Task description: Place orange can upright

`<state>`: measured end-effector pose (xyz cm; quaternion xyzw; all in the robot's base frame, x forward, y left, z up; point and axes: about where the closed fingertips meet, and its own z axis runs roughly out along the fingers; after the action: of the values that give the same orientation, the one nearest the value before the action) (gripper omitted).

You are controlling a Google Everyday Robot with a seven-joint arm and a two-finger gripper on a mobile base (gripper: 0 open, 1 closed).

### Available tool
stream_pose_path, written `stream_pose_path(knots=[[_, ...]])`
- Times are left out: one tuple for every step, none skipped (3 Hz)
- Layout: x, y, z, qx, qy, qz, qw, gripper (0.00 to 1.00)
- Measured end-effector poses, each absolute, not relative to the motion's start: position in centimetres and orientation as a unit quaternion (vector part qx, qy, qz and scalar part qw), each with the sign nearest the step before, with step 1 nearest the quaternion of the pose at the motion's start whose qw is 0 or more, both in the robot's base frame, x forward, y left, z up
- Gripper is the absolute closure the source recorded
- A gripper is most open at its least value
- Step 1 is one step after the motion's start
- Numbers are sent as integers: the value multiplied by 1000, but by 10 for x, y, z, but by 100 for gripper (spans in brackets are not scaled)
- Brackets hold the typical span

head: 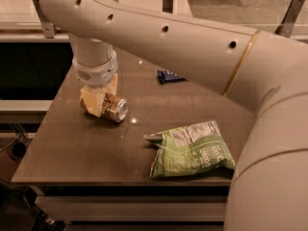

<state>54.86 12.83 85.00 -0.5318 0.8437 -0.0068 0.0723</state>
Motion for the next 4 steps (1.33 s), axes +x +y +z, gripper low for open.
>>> stream_pose_path(knots=[[549, 129, 850, -532, 843, -6, 75, 100], [549, 129, 850, -532, 843, -6, 76, 100], [551, 121, 863, -546, 832, 2, 105, 100], [553, 106, 882, -556, 817, 12, 156, 100]])
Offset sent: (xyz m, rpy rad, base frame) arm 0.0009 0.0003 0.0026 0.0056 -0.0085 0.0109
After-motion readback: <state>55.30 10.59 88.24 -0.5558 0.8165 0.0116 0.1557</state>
